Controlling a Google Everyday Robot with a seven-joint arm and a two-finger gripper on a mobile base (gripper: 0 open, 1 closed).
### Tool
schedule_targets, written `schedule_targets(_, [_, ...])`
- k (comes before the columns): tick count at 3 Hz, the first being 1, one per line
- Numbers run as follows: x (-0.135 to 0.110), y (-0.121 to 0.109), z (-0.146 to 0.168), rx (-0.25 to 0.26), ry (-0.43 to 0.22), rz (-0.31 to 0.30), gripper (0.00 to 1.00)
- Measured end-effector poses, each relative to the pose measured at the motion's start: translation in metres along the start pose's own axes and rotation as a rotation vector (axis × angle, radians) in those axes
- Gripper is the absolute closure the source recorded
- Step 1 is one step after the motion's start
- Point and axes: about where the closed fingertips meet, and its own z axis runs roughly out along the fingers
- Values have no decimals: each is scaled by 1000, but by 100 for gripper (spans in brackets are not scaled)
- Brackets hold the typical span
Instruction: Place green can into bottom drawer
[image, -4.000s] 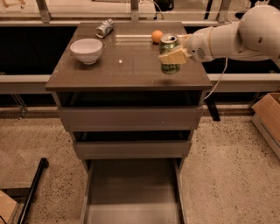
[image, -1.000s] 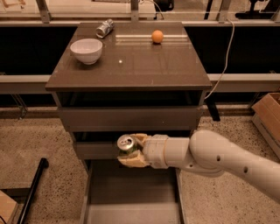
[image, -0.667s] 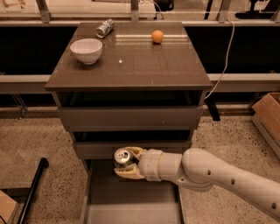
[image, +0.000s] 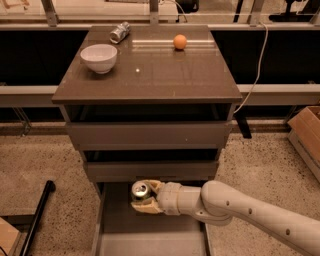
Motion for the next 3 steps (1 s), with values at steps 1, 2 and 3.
schedule_targets(1, [32, 4, 25, -18, 10, 21, 100])
schedule_targets(2, [102, 9, 61, -3, 16, 1, 100])
schedule_targets(3, [154, 14, 84, -8, -13, -26, 100])
